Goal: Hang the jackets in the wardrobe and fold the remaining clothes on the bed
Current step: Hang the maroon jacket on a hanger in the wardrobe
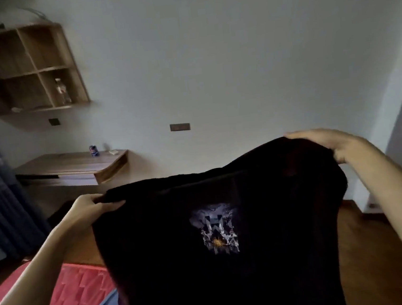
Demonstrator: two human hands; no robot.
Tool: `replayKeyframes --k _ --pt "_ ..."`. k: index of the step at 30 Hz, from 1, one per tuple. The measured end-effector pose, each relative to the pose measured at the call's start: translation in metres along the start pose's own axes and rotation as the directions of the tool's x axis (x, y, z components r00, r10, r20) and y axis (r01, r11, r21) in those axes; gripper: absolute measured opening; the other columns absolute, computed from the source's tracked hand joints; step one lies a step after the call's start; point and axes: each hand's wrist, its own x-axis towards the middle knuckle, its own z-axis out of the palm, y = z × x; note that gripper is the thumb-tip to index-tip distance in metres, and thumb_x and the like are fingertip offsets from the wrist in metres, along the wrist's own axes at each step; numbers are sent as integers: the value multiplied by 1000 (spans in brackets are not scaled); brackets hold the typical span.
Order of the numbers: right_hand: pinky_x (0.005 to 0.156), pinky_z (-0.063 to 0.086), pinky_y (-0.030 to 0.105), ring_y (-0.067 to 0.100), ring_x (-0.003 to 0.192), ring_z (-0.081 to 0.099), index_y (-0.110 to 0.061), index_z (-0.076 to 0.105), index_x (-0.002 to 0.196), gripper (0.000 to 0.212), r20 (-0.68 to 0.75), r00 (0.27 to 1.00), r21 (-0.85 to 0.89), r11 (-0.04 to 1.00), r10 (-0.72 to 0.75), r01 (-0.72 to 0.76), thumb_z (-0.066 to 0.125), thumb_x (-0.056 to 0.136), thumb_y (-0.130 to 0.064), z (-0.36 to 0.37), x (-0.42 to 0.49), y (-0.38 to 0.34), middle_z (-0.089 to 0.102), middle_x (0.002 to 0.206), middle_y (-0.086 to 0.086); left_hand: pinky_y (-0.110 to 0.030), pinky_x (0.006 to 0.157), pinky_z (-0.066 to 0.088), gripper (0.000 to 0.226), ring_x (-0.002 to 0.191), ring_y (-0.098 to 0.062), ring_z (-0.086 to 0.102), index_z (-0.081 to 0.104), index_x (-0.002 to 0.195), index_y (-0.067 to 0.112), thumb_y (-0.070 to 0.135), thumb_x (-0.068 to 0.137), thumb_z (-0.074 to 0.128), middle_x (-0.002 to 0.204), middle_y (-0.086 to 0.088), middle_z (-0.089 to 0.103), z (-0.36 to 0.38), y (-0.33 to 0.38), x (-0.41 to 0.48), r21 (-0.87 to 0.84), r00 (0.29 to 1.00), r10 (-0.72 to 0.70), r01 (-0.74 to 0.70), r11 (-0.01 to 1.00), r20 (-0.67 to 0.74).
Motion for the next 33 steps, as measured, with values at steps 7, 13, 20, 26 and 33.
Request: replayKeyframes --k 7,13,20,26,33 --pt "79 55 33 24 77 67 -8 71 95 26 -257 961 363 932 102 -2 65 91 -33 -104 -78 71 70 91 13 -30 67 63 25 80 -29 75 74 100 3 3 76 78 92 -14 77 120 130 -32 -289 974 99 -37 957 204" --pt "65 60 25 17 66 71 -8 73 81 11 -337 937 515 851 91 103 66 86 -14 -177 -164 109 72 80 7 -28 64 62 24 75 -24 75 71 100 -3 4 78 78 92 -15 77 245 230 -106 -297 865 161 -14 955 476" --pt "75 59 25 21 90 69 11 65 113 35 -340 937 544 794 -87 271 66 81 -4 -223 -257 138 71 98 14 -26 66 60 26 83 -21 76 70 100 -2 11 80 80 95 -13 77 379 318 -229 -365 685 324 -91 927 653" --pt "67 44 27 24 81 60 20 62 108 31 -530 827 370 827 -187 424 65 88 -4 -249 -320 157 63 96 21 -31 73 61 36 86 -22 75 69 106 2 27 83 79 98 -11 76 467 372 -325 -449 597 390 -56 892 701" --pt "74 52 25 16 73 65 3 65 94 29 -731 675 422 714 -98 559 62 94 -26 -285 -388 183 67 79 7 -34 83 56 72 82 -14 73 70 112 9 66 69 77 87 2 75 525 419 -405 -457 235 495 -198 867 836"
